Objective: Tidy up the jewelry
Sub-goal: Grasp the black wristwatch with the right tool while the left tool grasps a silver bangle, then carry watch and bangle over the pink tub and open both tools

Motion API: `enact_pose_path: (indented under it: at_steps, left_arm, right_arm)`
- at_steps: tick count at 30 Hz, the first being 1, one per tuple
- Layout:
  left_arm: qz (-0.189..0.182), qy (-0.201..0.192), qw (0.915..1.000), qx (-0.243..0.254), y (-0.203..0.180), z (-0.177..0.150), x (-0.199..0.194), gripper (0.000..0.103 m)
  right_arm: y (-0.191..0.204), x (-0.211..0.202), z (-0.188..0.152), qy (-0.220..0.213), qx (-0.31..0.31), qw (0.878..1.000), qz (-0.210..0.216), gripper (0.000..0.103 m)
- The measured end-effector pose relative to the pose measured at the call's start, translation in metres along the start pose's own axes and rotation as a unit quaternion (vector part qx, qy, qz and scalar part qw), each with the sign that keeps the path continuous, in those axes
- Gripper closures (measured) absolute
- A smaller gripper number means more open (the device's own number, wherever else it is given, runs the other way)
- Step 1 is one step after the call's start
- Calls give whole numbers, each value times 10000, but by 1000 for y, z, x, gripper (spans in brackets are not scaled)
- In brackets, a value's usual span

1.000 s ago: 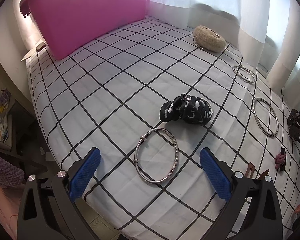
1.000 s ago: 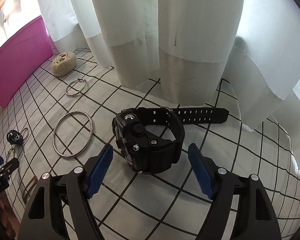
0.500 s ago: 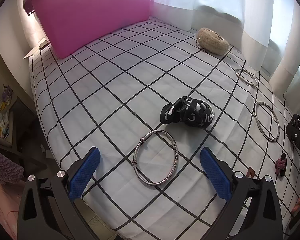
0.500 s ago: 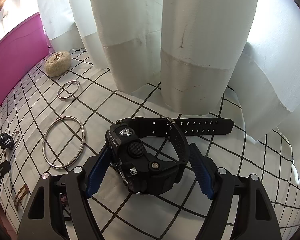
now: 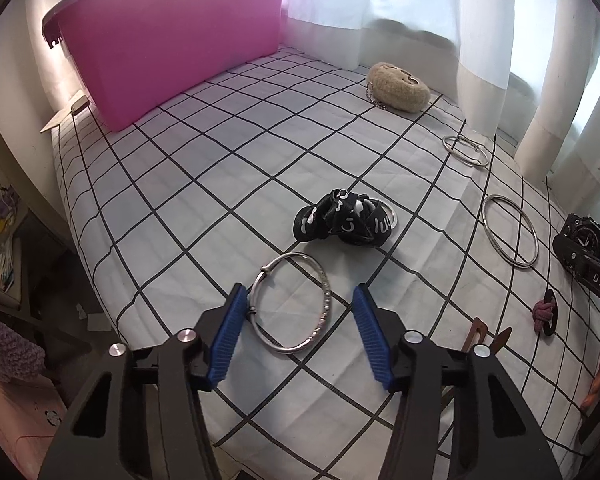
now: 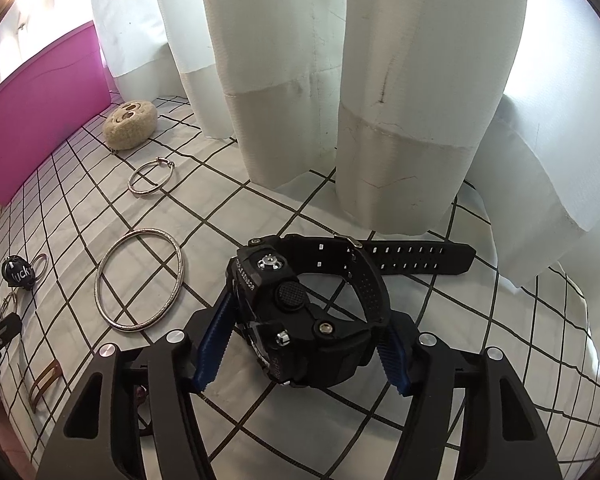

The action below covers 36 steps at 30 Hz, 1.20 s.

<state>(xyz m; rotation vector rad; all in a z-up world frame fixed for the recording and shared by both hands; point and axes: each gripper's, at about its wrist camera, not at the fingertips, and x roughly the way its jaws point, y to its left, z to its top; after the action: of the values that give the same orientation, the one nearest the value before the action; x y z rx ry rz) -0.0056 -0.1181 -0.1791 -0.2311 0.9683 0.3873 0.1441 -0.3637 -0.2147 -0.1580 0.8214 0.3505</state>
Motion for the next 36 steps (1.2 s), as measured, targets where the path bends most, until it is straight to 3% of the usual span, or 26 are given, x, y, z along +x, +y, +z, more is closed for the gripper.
enact_pose_path:
  at_steps: [20, 28, 36]
  left_arm:
    - [-53, -13, 10000, 29, 5, 10, -27, 63]
    - [-57, -206, 9997, -114, 17, 36, -71, 63]
    - [-114, -653, 9972, -340, 34, 79, -133, 63]
  right_arm:
    - [-4, -38, -11, -136, -8, 9997, 183, 42]
    - [2, -90, 2, -259, -80, 9988, 400, 42]
    - [31, -141, 40, -543, -284, 9949, 803, 42]
